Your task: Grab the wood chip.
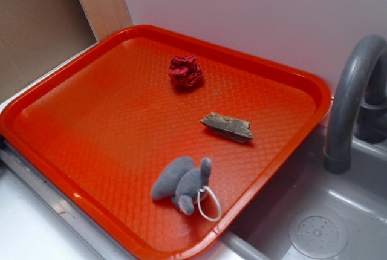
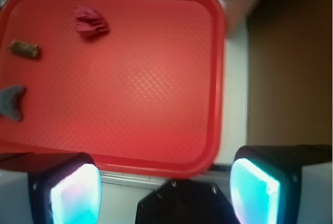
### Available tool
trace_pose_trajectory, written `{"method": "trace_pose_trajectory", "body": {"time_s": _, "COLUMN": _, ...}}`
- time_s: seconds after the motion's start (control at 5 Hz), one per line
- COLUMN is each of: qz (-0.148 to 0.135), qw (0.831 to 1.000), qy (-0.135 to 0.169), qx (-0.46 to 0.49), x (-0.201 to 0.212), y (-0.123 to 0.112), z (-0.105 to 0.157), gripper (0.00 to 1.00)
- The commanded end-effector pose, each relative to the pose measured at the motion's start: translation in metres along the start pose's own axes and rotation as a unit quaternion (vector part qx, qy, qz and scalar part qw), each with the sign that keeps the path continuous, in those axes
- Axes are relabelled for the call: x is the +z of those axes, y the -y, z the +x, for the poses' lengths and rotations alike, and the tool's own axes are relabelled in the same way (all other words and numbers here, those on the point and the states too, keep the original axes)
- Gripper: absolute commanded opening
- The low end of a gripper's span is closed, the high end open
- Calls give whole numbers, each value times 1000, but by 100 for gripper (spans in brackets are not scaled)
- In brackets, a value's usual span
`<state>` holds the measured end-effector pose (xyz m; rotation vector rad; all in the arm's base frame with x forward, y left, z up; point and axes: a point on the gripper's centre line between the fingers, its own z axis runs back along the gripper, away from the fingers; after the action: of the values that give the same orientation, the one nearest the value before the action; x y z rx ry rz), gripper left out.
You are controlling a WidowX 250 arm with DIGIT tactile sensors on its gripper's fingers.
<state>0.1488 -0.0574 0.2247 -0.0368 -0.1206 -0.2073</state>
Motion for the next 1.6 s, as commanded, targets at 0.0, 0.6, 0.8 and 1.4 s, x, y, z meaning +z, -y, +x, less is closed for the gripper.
{"method": "trace_pose_trajectory", "body": {"time_s": 0.0, "qz": -6, "qw": 981, "qy": 74, "qx": -179, "x": 4, "y": 56, "z": 21, "gripper": 100}}
{"method": "trace_pose_trajectory", "body": {"time_s": 0.6, "qz": -41, "qw": 927, "qy": 100, "qx": -358, "x": -59, "y": 168, "z": 58, "gripper": 100}}
{"method": "trace_pose_trajectory", "body": {"time_s": 0.8, "qz": -43, "qw": 916, "qy": 92, "qx": -389, "x": -87, "y": 189, "z": 77, "gripper": 100}}
{"method": "trace_pose_trajectory", "body": {"time_s": 1.4, "qz": -24, "qw": 882, "qy": 60, "qx": -467, "x": -152, "y": 230, "z": 111, "gripper": 100}}
